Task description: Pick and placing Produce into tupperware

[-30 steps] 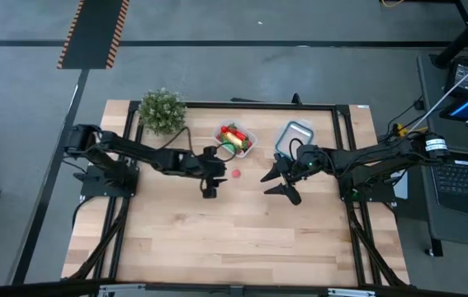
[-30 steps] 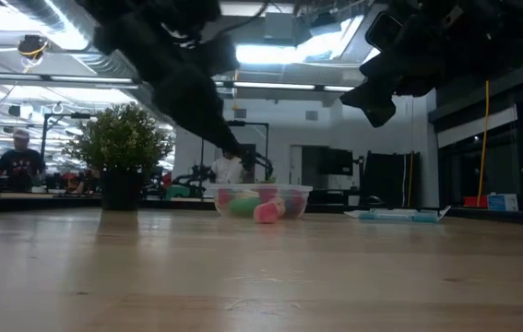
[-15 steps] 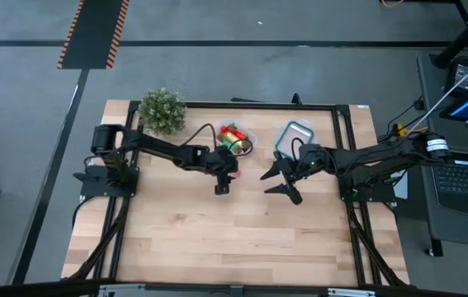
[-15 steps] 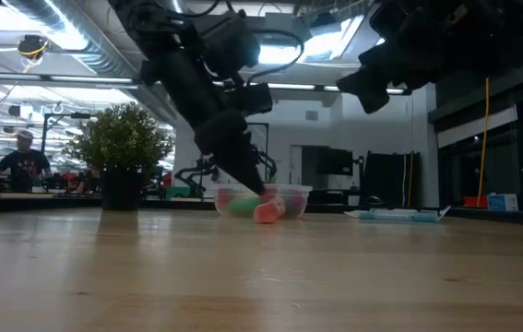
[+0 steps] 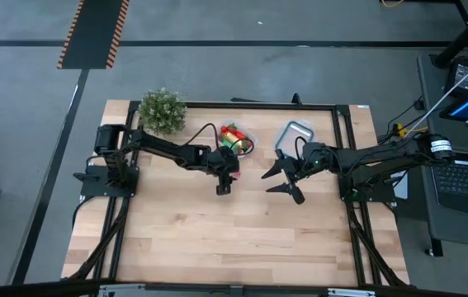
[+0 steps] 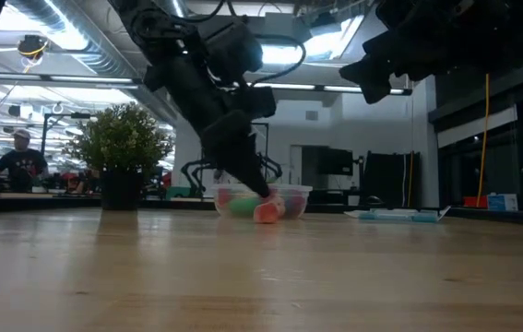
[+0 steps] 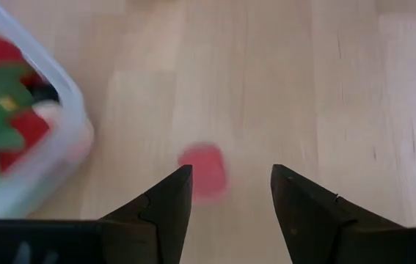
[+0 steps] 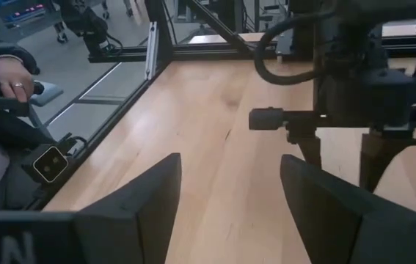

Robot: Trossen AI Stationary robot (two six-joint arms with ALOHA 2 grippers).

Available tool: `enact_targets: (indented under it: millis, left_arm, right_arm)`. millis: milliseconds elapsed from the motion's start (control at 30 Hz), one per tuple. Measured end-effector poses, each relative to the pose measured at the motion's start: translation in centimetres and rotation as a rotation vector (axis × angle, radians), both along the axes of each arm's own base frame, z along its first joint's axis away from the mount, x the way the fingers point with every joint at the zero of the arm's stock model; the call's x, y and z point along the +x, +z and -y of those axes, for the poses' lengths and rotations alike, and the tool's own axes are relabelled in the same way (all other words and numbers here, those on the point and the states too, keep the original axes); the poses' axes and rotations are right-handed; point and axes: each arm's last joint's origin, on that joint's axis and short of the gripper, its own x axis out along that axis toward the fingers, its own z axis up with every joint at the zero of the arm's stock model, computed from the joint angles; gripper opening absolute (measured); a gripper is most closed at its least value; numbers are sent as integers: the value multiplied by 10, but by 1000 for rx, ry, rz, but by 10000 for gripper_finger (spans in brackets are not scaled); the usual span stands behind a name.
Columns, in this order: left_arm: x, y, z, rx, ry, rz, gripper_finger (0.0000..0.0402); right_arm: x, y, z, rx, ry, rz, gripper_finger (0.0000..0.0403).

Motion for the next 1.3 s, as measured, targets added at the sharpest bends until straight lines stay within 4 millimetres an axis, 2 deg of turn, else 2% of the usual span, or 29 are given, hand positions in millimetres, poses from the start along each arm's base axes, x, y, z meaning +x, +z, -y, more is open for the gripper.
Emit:
enact_targets:
  millis: [467,700,800,967,1200,1300]
  left_arm:
    - [5,-17,-8,0,19,-16,179]
    - [9,-36,-8,-10,12,-47,179]
    - [9,-39,-8,4,-9,-53,175]
    - [11,-35,-8,19,-33,-19,140]
    - [12,-35,-8,-3,-51,-3,48]
    - [12,-35,-8,-4,-53,-3,46]
  right_arm:
    - [0,-1,0,6,1,-10,234]
    - [0,-1,0,7,2,-10,234]
    - [0,-2,0,8,1,-19,234]
    - [-1,-2,0,10,1,-26,234]
    - [-1,-2,0,10,1,-28,234]
    - [-1,-3,0,11,0,-37,234]
